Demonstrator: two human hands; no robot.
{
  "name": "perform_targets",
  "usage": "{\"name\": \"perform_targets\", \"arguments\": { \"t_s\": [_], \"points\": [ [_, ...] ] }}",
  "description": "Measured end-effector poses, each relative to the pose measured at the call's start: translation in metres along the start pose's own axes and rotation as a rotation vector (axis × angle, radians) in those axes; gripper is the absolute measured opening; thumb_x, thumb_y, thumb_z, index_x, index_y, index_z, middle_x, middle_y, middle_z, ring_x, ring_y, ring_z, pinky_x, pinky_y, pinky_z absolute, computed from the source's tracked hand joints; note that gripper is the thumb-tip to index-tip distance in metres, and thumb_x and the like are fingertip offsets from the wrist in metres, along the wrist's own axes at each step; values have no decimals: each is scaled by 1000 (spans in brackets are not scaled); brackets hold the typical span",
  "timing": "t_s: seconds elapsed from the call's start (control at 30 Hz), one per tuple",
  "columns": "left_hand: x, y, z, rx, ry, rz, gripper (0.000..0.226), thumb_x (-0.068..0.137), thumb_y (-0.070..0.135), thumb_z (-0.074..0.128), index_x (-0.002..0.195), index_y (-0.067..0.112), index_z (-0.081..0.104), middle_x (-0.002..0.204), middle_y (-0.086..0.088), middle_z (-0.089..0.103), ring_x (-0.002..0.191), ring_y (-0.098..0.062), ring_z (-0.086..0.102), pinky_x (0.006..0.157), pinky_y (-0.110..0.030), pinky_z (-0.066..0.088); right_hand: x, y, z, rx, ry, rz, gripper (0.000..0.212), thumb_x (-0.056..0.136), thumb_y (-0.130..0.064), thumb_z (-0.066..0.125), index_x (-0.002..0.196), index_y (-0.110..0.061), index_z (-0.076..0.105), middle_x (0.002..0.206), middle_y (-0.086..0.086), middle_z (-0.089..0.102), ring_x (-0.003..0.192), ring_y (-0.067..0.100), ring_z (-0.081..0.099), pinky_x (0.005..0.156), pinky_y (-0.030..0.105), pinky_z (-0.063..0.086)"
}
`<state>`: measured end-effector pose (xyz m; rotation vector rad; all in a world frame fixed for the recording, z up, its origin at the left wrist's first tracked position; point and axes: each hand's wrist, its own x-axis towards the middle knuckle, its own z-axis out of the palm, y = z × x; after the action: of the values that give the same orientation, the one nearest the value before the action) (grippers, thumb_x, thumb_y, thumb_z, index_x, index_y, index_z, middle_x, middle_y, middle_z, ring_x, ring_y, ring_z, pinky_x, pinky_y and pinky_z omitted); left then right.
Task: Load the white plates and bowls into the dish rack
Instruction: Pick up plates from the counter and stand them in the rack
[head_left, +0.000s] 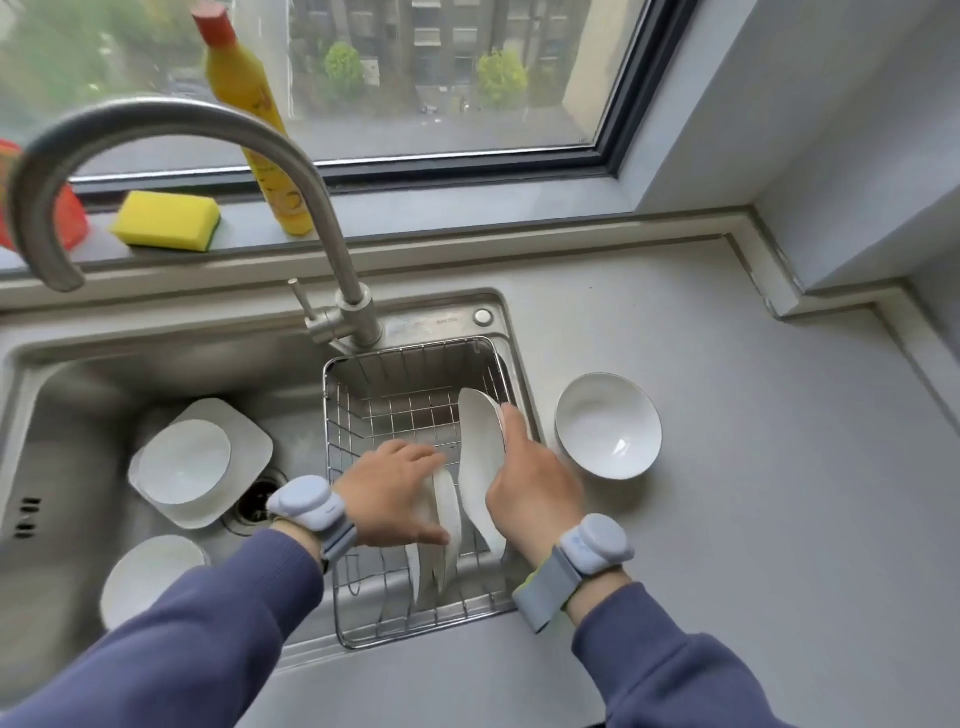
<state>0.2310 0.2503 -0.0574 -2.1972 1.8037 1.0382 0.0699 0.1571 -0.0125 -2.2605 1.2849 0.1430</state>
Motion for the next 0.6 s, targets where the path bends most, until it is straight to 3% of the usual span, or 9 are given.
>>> {"name": "perform_targets", "arguments": {
  "t_s": [0.2, 0.37, 0.6],
  "points": [
    [-1, -14, 11, -126, 37, -2, 109, 72, 70, 74, 161, 28, 26, 168, 8, 28, 153, -20, 24, 125, -40, 22, -8, 3, 24, 1, -52, 56, 70, 86, -9, 42, 148, -29, 18, 103, 10, 66, 74, 33, 50, 65, 36, 41],
    [-5, -20, 17, -210, 60, -6, 109, 72, 68, 76, 161, 30, 25, 168, 11, 27, 154, -16, 22, 126, -37, 19, -13, -2, 38, -33, -117, 65, 74, 87, -9, 46, 149, -31, 14, 106, 10, 67, 89, 37, 65, 68, 37, 44],
    [-5, -19, 24, -229, 79, -16, 112, 76, 66, 75, 163, 24, 19, 170, 7, 22, 156, -17, 15, 127, -32, 11, -15, -5, 53, -95, -153, 37, 82, 89, -15, 61, 151, -30, 10, 110, 12, 68, 94, 40, 68, 67, 39, 44]
  ]
}}
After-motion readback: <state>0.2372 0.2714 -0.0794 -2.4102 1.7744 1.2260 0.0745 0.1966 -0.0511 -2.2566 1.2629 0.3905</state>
